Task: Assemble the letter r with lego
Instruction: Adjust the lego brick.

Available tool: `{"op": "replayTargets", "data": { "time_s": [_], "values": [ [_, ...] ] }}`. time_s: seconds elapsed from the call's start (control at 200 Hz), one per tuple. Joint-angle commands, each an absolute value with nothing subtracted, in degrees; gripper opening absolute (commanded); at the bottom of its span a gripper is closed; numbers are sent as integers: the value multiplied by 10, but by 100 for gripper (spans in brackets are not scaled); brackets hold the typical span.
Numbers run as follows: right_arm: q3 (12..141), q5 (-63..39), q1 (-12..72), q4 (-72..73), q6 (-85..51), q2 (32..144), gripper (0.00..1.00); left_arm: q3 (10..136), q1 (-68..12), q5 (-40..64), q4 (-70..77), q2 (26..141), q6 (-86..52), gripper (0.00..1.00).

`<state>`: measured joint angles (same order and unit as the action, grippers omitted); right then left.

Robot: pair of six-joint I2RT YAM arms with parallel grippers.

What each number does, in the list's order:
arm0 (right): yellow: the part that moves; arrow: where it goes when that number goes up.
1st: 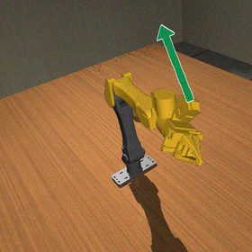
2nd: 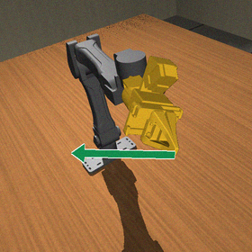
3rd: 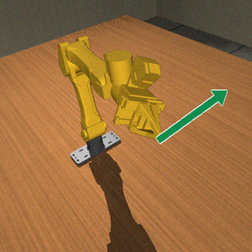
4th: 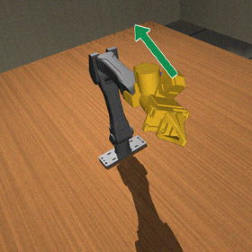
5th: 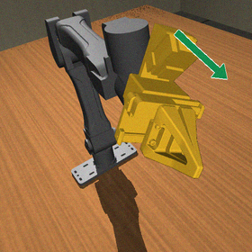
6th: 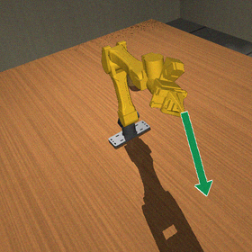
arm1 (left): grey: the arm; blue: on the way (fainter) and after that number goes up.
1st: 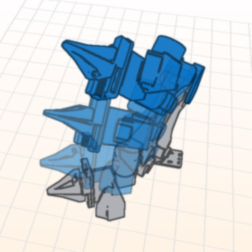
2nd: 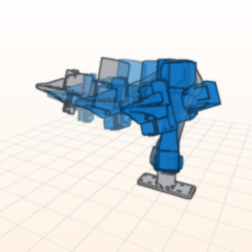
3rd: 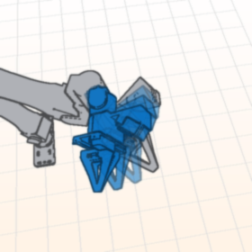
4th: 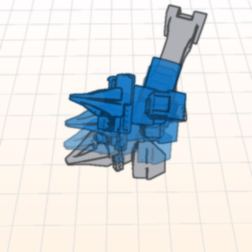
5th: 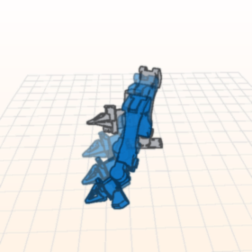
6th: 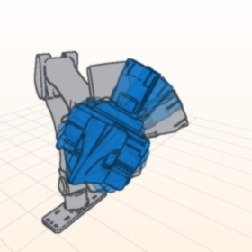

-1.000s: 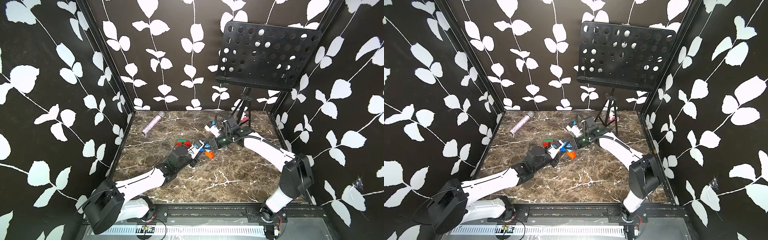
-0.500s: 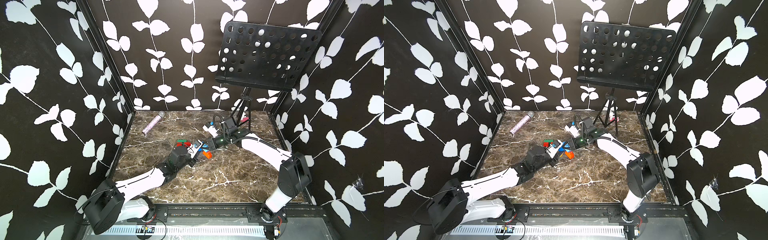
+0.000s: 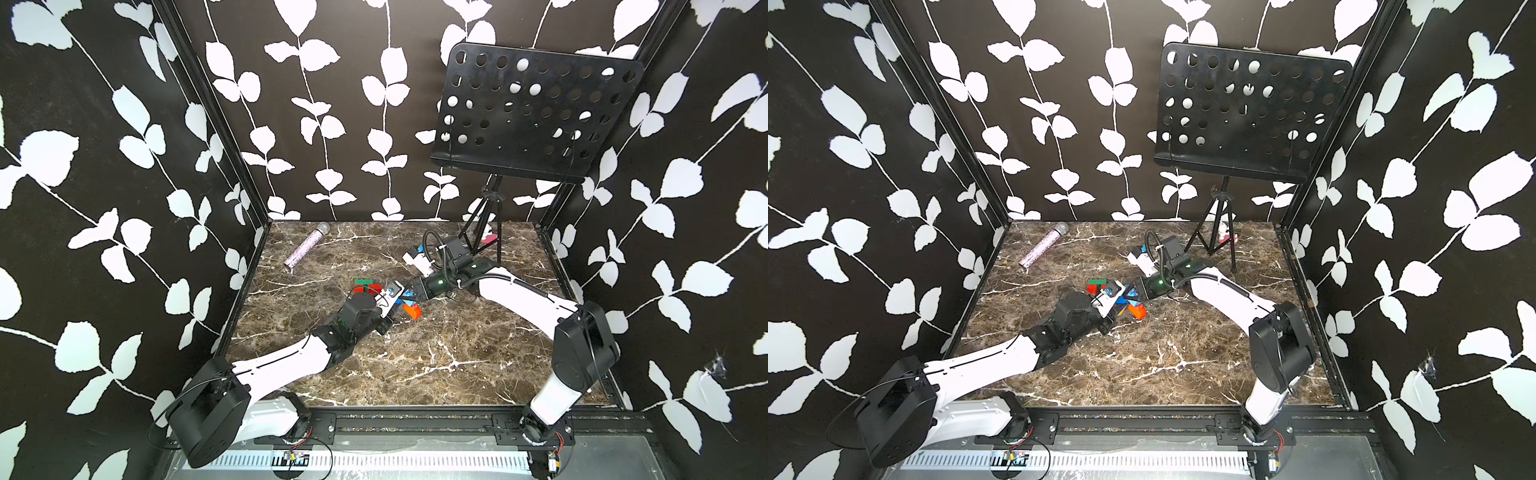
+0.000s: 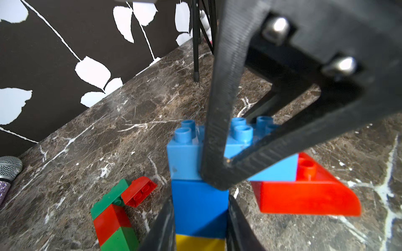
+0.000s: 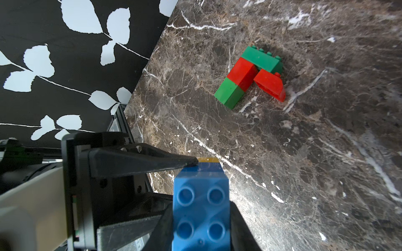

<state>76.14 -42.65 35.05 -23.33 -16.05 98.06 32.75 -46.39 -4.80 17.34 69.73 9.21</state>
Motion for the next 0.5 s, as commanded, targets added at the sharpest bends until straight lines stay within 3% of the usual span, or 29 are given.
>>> {"op": "replayTargets", "data": {
  "time_s": [0.0, 0.495],
  "values": [
    [767, -466, 377, -249, -164, 1003, 26, 339, -473, -24, 247, 687, 106, 27],
    [773, -475, 397, -269, -158, 1032, 27, 345, -473, -26, 259, 689, 114, 27]
  ]
}}
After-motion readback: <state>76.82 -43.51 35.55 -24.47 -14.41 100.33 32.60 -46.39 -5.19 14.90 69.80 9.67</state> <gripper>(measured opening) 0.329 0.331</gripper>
